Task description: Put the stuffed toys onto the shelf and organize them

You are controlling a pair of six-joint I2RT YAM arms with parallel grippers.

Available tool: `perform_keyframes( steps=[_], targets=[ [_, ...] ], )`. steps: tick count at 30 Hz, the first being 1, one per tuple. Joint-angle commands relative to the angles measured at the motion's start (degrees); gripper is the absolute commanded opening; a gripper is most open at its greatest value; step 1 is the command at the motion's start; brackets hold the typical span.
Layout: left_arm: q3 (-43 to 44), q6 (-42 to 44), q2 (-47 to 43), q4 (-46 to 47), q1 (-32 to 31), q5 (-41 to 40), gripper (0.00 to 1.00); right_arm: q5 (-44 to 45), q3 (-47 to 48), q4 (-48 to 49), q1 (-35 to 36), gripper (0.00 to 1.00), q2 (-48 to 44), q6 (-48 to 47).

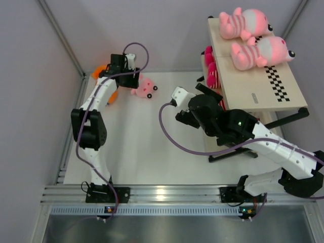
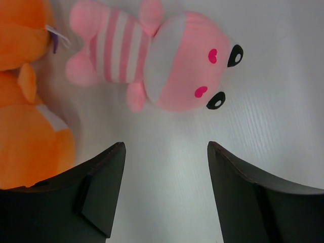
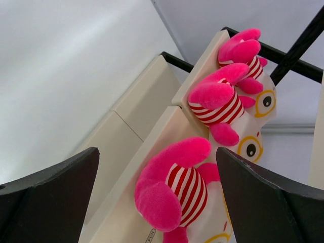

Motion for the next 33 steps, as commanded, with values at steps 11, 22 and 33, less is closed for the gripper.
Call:
perform_keyframes(
  steps=[11,22,33],
  targets=[
    [24.5,3.0,27.0,2.4,-7.5,-16.0,0.74,2.1,-7.2,7.8,3.2,0.99,-4.8,3.8],
    [18.9,-8.2,22.1,2.4,-7.1,-9.8,0.0,0.2,-8.6,13.5,5.7,1.0,-4.2,5.3],
    [-9.6,-37.1,-14.9,2.1,-7.1,4.7,0.0,-12.7,-18.0,39.1,16.6,0.99,2.0,-18.5]
  ],
)
